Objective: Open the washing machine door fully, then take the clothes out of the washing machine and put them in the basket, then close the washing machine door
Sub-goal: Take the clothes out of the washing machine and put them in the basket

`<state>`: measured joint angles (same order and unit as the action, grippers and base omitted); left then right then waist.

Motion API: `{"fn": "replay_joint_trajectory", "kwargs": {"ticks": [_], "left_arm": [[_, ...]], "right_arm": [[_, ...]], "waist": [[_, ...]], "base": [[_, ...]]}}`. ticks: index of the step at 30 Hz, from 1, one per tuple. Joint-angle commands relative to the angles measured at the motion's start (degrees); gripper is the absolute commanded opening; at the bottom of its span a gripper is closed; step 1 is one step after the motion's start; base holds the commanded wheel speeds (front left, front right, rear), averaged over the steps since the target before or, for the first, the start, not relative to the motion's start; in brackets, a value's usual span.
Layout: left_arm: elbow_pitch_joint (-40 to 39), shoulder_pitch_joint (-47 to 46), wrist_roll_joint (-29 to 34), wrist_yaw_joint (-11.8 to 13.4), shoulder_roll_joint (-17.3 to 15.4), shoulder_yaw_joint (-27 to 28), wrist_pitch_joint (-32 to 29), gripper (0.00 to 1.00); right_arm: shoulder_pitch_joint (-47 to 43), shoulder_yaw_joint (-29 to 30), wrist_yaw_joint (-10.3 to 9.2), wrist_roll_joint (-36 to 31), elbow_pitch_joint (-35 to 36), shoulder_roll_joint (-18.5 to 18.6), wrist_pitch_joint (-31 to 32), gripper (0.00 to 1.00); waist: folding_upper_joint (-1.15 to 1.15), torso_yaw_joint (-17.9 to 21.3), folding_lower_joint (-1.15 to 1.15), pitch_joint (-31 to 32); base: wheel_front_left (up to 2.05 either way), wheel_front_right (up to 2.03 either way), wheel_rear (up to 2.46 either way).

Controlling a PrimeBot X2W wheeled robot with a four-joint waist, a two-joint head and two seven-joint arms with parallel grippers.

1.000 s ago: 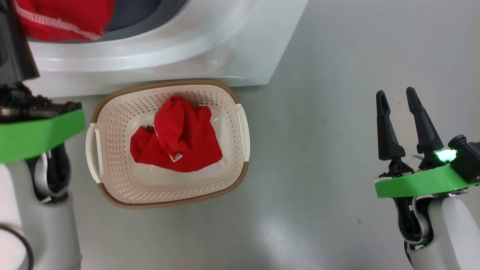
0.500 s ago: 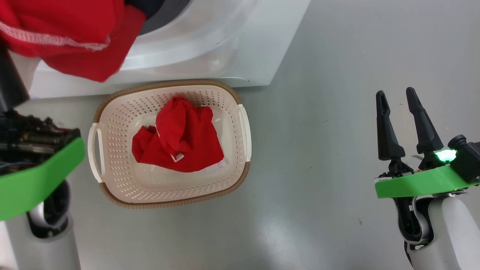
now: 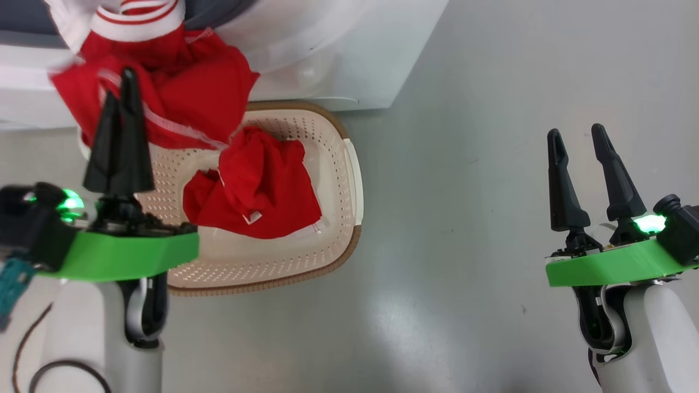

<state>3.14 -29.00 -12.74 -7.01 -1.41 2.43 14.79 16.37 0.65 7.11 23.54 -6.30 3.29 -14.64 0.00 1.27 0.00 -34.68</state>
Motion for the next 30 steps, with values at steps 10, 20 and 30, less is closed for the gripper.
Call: {"fn": "replay_joint_trajectory", "kwargs": {"ticks": [10,20,30], "left_arm": [[13.8,-1.5,0.9,-0.1,-1.5,-0.8,0.2,0.0],[29.8,-10.7,4.2,-0.4,-1.5,-2.0,0.2,0.0],[41.6,-18.9,5.8,-0.5,-1.9,-1.4,0.2,0.0]], "right_arm": [[1.2,-1.4,0.37,-0.4,2.2,-0.2,-0.4,1.0],[3.7,-1.4,0.37,-0.6,3.3,-0.3,-0.4,1.0],[5.8,-2.0,0.37,-0.7,3.8,-0.4,-0.4,1.0]], "waist": [[0.0,0.7,0.0,-5.7],[0.0,1.1,0.0,-11.7],[0.0,1.8,0.0,-15.4]], "base": [[0.0,0.0,0.0],[0.0,0.0,0.0],[0.0,0.0,0.0]]}}
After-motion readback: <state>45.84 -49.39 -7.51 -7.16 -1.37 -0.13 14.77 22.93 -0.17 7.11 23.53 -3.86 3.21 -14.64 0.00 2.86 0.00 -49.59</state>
